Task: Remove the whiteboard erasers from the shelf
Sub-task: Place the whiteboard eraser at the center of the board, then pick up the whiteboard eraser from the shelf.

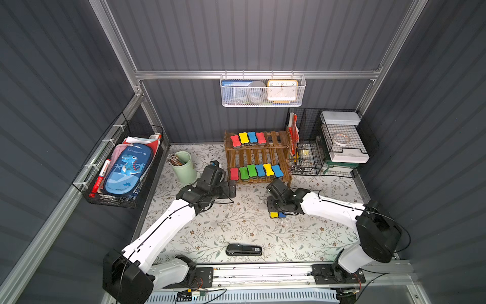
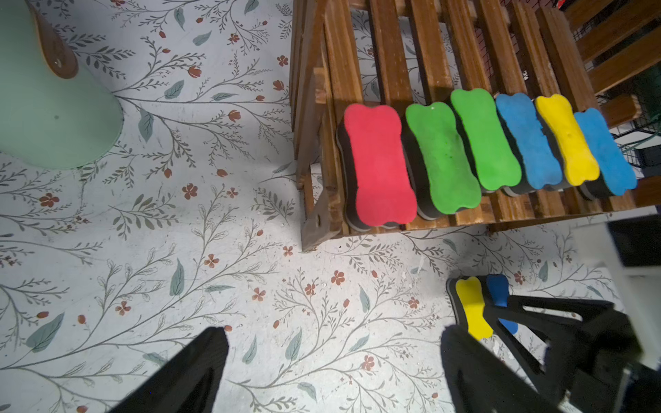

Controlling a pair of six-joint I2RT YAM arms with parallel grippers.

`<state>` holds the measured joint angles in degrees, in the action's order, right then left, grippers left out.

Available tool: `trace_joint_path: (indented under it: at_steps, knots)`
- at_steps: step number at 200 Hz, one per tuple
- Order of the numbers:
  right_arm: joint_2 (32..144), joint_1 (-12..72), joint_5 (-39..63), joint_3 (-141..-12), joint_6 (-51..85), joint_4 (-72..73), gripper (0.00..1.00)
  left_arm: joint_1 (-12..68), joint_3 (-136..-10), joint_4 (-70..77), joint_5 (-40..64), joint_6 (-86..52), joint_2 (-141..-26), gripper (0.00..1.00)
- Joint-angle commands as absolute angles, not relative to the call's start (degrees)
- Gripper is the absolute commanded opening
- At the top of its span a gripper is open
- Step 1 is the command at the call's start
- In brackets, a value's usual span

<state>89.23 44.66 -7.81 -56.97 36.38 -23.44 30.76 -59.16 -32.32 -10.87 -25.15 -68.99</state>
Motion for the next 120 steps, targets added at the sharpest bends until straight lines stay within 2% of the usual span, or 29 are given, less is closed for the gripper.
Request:
trace_joint_path:
  at_steps: [1, 16, 31, 42, 52, 70, 120]
  knots:
    - [84.14, 45.74, -7.17, -56.98, 35.32, -24.3, 0.43, 30.76, -57.73, -29.48, -12.07, -27.79, -70.27, 0.94]
    - [81.25, 46.07, -7.33, -56.78, 34.91, -24.22, 0.42, 30.76, -57.14, -27.43, -12.44, -28.47, -70.57, 0.84]
    - [78.99, 46.06, -8.33, -56.99, 34.63, -24.71, 0.41, 30.76, -56.78, -26.02, -13.45, -28.78, -71.03, 0.63]
    - [77.45, 46.06, -9.61, -57.28, 34.28, -25.25, 0.41, 30.73, -57.12, -26.58, -15.14, -29.24, -71.57, 0.54]
    - [76.1, 46.06, -11.34, -57.62, 34.17, -25.73, 0.41, 30.76, -57.39, -27.27, -16.02, -29.49, -71.73, 0.42]
    - [74.07, 46.02, -14.79, -58.31, 33.2, -27.41, 0.41, 30.72, -56.08, -26.87, -16.49, -29.92, -71.28, 0.37]
    - [69.84, 43.2, -20.34, -63.43, 27.72, -29.71, 0.41, 30.67, -55.04, -22.98, -13.69, -31.88, -77.16, 0.09]
